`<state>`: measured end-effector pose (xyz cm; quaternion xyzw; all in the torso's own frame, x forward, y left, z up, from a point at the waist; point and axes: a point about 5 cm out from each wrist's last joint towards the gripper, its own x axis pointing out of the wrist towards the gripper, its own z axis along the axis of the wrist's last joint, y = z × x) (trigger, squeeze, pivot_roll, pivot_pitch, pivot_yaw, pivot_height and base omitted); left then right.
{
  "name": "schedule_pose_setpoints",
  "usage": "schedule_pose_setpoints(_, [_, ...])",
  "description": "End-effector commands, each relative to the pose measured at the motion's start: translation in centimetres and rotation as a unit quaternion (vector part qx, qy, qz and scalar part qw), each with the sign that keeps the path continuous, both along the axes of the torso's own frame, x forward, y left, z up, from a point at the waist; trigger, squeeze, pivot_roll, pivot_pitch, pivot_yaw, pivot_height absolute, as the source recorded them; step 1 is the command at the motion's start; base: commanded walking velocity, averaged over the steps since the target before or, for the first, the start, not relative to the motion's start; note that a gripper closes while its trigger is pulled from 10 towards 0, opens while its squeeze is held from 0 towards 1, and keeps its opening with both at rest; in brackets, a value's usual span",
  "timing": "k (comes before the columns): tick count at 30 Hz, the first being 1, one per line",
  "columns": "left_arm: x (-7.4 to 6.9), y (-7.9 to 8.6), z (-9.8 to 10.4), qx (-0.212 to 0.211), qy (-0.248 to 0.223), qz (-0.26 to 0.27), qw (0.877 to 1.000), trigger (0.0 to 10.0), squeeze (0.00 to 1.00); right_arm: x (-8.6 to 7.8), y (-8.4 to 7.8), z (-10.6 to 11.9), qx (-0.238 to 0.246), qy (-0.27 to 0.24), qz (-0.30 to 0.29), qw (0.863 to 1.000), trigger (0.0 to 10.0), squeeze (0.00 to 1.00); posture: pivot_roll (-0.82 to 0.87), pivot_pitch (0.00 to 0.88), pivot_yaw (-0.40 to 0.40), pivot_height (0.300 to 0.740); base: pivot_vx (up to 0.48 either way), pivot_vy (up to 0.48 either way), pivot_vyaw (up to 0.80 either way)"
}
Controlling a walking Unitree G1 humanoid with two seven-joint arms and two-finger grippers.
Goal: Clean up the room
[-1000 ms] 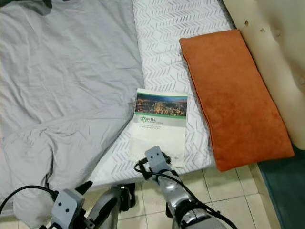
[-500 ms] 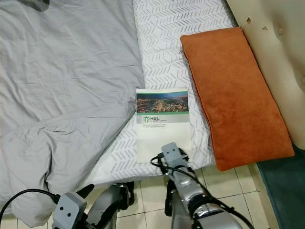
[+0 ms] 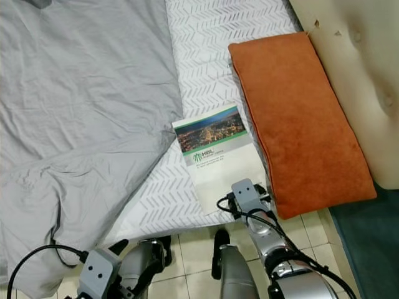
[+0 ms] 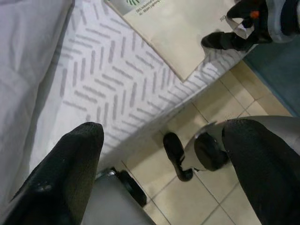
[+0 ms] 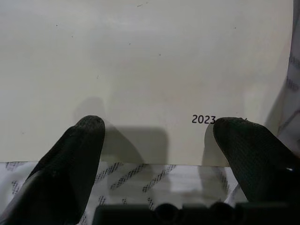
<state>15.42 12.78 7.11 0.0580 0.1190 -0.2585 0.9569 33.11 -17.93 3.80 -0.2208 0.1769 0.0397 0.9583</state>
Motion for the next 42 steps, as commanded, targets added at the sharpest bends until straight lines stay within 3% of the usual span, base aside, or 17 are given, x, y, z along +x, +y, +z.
schedule_pose_setpoints(1, [-0.7,0.3,-1.2,0.011,0.028,0.003,1.000,10.0,0.00,-1.5,-0.6,-1.9,0.002,0.041,-0.015,0.999,10.0,0.00,0.15,0.605,0.027,0.740,0.000,0.000,0.00])
schedule_pose_setpoints(5, [-0.1,0.3,-1.9,0.017,0.027,0.007,0.999,10.0,0.00,-1.4,0.9,-1.8,0.042,0.030,-0.002,0.999,10.0,0.00,0.14,0.577,0.020,0.740,0.000,0.000,0.00])
schedule_pose_setpoints(9, [1.8,0.9,-2.6,0.012,0.023,0.043,0.999,10.0,0.00,-1.2,3.8,-0.9,0.118,-0.031,0.026,0.992,10.0,0.00,0.08,0.490,0.002,0.740,0.000,0.000,0.00])
schedule_pose_setpoints(10, [2.6,1.3,-2.8,0.019,0.023,0.065,0.997,10.0,0.00,-1.4,4.3,-0.4,0.136,-0.057,0.032,0.989,10.0,0.00,0.05,0.421,-0.002,0.740,0.000,0.000,0.00])
schedule_pose_setpoints(11, [3.2,1.6,-2.9,0.024,0.022,0.080,0.996,10.0,0.00,-1.5,4.6,-0.1,0.147,-0.077,0.036,0.985,10.0,0.00,0.05,0.421,-0.002,0.740,0.000,0.000,0.00])
schedule_pose_setpoints(12, [4.0,1.7,-3.0,0.022,0.021,0.092,0.995,10.0,0.00,-1.7,4.7,0.4,0.157,-0.101,0.035,0.982,10.0,0.00,0.01,0.363,-0.003,0.740,0.000,0.000,0.00])
schedule_pose_setpoints(13, [4.0,1.7,-3.0,0.022,0.021,0.092,0.995,10.0,0.00,-1.7,4.7,0.4,0.157,-0.101,0.035,0.982,10.0,0.00,0.01,0.363,-0.003,0.740,0.000,0.000,0.00])
schedule_pose_setpoints(14, [5.6,1.6,-2.5,0.018,0.008,0.102,0.995,10.0,0.00,-2.8,4.3,1.7,0.182,-0.146,0.021,0.972,10.0,0.00,-0.02,0.303,-0.001,0.740,0.000,0.000,0.00])
schedule_pose_setpoints(15, [6.4,1.3,-1.9,0.011,-0.004,0.104,0.995,10.0,0.00,-3.5,4.0,2.5,0.193,-0.166,0.012,0.967,10.0,0.00,-0.04,0.269,0.001,0.740,0.000,0.000,0.00])
schedule_pose_setpoints(21, [9.8,0.0,0.2,-0.026,-0.052,0.111,0.992,10.0,0.00,-6.0,2.7,4.6,0.207,-0.215,-0.013,0.954,10.0,0.00,-0.11,0.123,0.027,0.740,0.000,-0.080,0.00])
schedule_pose_setpoints(23, [11.6,-0.3,0.4,-0.037,-0.058,0.124,0.990,10.0,0.00,-6.6,2.1,5.0,0.193,-0.230,-0.018,0.954,10.0,0.00,-0.13,0.102,0.036,0.740,0.000,-0.480,0.00])
schedule_pose_setpoints(27, [13.6,-1.2,0.1,-0.057,-0.048,0.130,0.989,10.0,0.00,-7.2,0.0,4.9,0.184,-0.215,-0.057,0.957,10.0,0.00,-0.19,0.053,0.067,0.740,0.000,-0.480,0.00])
schedule_pose_setpoints(34, [15.2,-2.1,0.1,-0.062,-0.046,0.117,0.990,10.0,0.00,-6.9,-0.8,5.6,0.175,-0.207,-0.065,0.960,10.0,0.00,-0.22,0.045,0.090,0.740,0.000,-0.472,0.00])
schedule_pose_setpoints(42, [16.0,-0.7,-0.8,-0.036,-0.042,0.133,0.990,10.0,0.00,-7.3,0.1,5.3,0.171,-0.189,-0.046,0.966,10.0,0.00,-0.21,0.061,0.094,0.740,0.000,-0.468,0.00])
